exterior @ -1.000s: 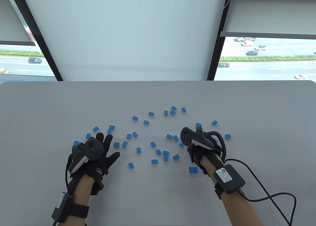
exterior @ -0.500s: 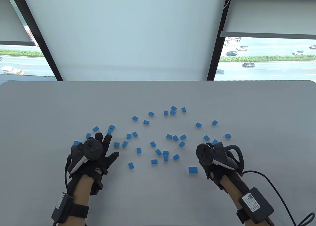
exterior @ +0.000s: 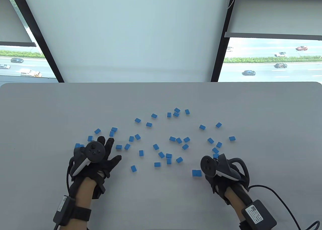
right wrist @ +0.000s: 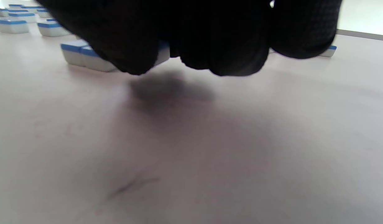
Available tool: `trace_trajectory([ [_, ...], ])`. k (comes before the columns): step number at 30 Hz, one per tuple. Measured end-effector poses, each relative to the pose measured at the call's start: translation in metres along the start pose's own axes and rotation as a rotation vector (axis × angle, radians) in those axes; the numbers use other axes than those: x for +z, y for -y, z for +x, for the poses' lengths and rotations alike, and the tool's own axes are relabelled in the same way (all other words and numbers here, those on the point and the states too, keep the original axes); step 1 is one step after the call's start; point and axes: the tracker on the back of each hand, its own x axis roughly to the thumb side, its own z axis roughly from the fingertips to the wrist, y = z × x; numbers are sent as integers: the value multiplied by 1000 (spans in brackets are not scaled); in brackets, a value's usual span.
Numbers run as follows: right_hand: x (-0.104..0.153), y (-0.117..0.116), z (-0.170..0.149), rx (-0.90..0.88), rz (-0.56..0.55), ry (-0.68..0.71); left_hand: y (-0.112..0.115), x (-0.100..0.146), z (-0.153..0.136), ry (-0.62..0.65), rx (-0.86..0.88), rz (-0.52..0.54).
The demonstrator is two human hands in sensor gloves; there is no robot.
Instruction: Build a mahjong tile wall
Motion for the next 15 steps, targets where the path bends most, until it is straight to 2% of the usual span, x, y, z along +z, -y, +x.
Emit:
trace_trajectory([
  [15,-2,-4,4,-30,-7,23,-1,2,3,8,2,2],
])
